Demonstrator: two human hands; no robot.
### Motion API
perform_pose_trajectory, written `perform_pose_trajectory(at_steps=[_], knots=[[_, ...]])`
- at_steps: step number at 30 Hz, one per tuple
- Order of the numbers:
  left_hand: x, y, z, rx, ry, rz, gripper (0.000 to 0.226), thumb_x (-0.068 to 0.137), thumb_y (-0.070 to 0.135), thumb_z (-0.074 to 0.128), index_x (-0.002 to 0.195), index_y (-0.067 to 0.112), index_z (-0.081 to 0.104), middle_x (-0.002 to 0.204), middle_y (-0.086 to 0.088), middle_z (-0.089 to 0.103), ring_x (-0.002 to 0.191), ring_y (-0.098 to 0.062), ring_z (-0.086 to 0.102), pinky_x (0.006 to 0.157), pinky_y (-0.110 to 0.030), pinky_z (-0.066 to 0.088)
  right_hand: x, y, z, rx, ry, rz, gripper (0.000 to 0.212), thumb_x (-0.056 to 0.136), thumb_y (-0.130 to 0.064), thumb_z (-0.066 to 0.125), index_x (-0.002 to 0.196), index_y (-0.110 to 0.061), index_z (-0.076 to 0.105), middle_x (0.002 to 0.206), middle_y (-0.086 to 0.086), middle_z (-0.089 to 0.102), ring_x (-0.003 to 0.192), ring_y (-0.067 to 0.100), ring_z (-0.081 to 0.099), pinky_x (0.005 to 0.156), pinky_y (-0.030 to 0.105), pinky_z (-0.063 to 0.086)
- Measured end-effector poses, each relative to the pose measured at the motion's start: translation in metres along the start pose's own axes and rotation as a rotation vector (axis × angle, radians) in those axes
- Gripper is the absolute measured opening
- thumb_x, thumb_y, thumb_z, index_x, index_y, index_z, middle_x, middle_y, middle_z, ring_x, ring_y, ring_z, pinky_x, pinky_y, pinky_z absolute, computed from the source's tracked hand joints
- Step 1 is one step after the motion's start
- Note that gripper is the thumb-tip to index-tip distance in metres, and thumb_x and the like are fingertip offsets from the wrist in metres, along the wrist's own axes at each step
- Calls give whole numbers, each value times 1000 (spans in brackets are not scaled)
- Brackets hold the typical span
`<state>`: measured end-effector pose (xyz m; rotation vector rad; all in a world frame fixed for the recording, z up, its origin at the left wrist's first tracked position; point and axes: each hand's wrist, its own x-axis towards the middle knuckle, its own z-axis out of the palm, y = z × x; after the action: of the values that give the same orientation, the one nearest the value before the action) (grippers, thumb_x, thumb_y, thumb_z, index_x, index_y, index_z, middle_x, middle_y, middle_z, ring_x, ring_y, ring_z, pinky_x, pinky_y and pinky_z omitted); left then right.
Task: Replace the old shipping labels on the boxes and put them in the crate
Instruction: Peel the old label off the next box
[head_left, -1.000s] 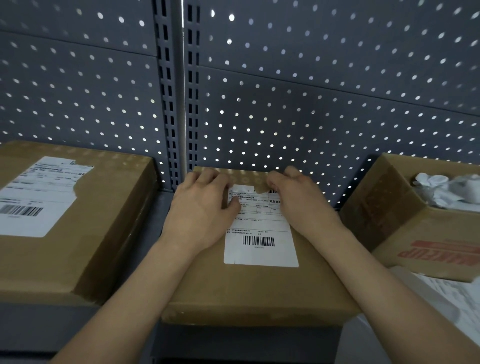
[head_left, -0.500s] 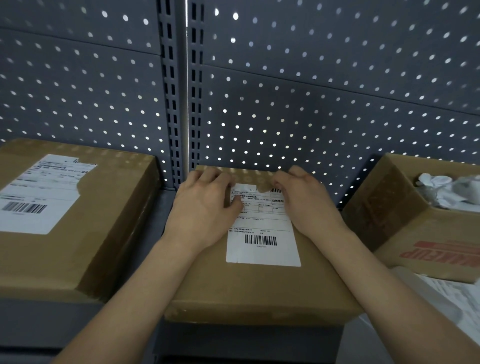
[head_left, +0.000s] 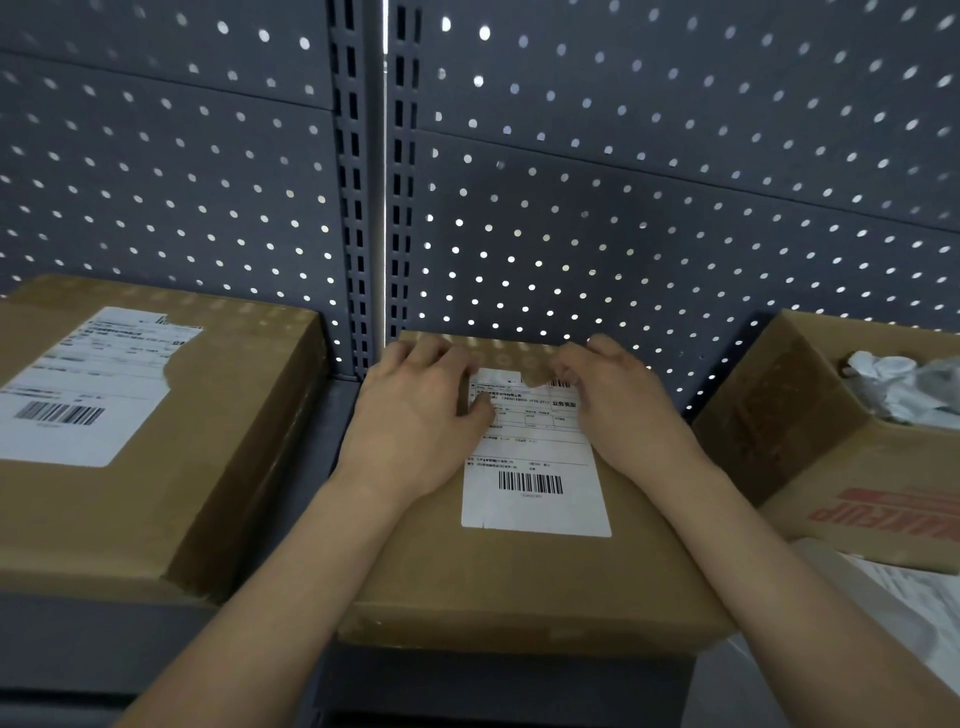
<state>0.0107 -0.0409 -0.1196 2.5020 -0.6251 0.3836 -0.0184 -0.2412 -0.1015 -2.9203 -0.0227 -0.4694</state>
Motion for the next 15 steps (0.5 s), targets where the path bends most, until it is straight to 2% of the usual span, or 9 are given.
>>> perform_pose_trajectory(at_steps=[3,6,10,15], knots=[[0,0,0,-3,-1,-1,37,86,41,58,118,22,61,119,4,56,112,-25,44,96,-36,39,-2,2,-1,119,51,45,18,96,-3,45,94,-16,58,86,-1,46,77,21,50,65,33,39],[1,0,0,-2,1,-4,36,86,41,58,117,23,61,119,4,56,112,-25,44,96,-36,39,0,1,-1,125,52,33,19,99,-9,44,98,-14,63,89,1,51,80,21,53,72,34,44],[1,0,0,4,-4,-3,36,86,42,57,117,23,61,118,5,56,113,-24,44,96,-36,39,0,2,0,110,53,22,20,98,-7,46,97,-14,66,91,2,54,81,23,55,75,37,47],[1,1,0,-3,-6,-4,36,86,42,57,116,22,61,118,4,56,112,-25,44,95,-40,41,4,1,1,42,21,2,20,92,2,47,89,-13,60,86,-2,49,80,23,52,67,34,42]])
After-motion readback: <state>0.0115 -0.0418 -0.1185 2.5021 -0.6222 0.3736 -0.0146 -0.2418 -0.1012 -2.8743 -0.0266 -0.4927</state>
